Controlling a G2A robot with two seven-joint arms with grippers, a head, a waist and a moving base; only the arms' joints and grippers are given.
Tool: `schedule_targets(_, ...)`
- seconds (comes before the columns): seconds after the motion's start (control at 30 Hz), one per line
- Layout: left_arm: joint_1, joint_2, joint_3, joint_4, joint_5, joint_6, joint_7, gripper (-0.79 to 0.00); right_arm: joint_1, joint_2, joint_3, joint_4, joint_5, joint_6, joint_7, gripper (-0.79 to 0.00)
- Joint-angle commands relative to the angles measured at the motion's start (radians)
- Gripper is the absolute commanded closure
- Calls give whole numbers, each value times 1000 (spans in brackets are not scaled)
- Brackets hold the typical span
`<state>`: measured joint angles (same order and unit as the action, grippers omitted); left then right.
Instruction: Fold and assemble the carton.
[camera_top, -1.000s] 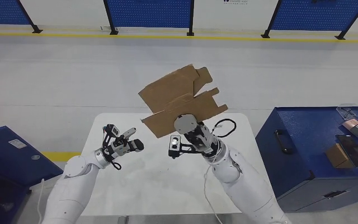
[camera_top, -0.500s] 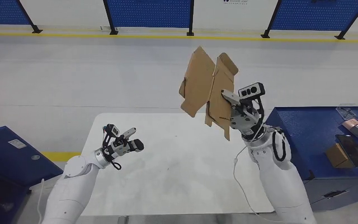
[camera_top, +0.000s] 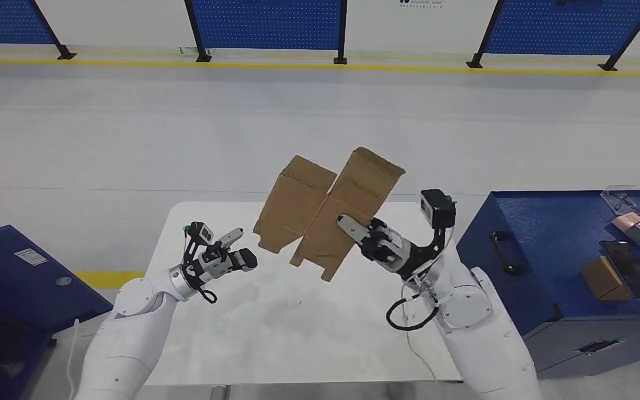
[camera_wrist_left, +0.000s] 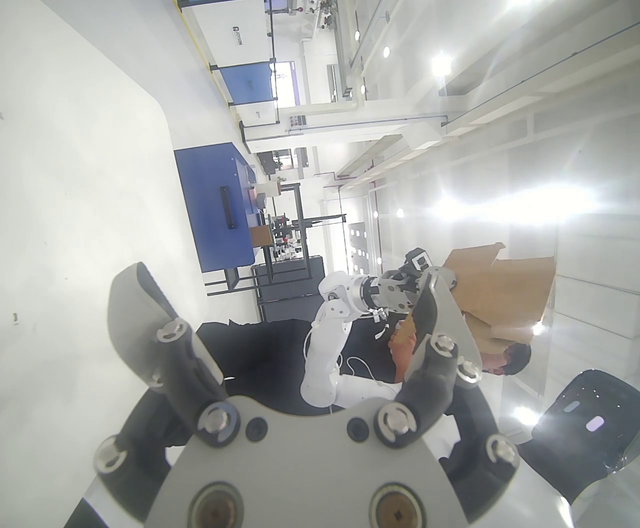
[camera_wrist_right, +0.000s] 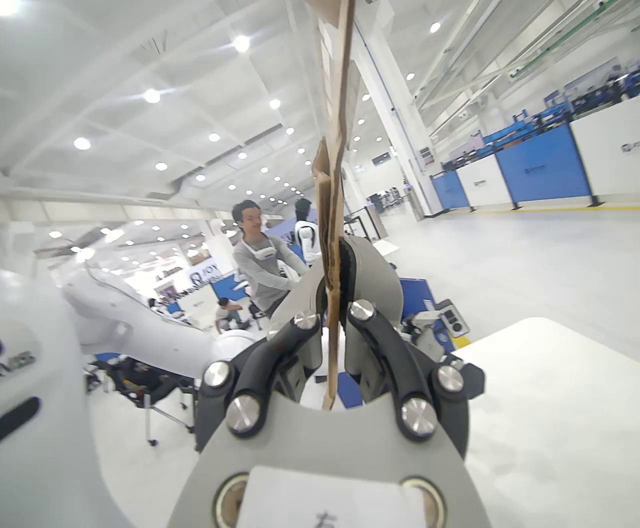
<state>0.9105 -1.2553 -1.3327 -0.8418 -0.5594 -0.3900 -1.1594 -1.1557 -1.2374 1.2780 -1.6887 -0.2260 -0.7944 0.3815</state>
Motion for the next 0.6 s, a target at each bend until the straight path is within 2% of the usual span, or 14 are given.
schedule_targets(0.0,0,0,0,0,0,0,0,-785,-5,-7,-15,11,-149,-11,-90,0)
schedule_targets(0.03,0,0,0,0,0,0,0,-785,-8,-11,-33,17,-161,-19,-114,0)
schedule_targets(0.13,0,0,0,0,0,0,0,-785,-1,-15,-74,49,-56,-20,-101,0)
schedule_targets(0.5,0,0,0,0,0,0,0,-785,-1,-15,-74,49,-56,-20,-101,0)
schedule_targets(0.57,0,0,0,0,0,0,0,-785,0,-12,-54,35,-108,7,-104,0)
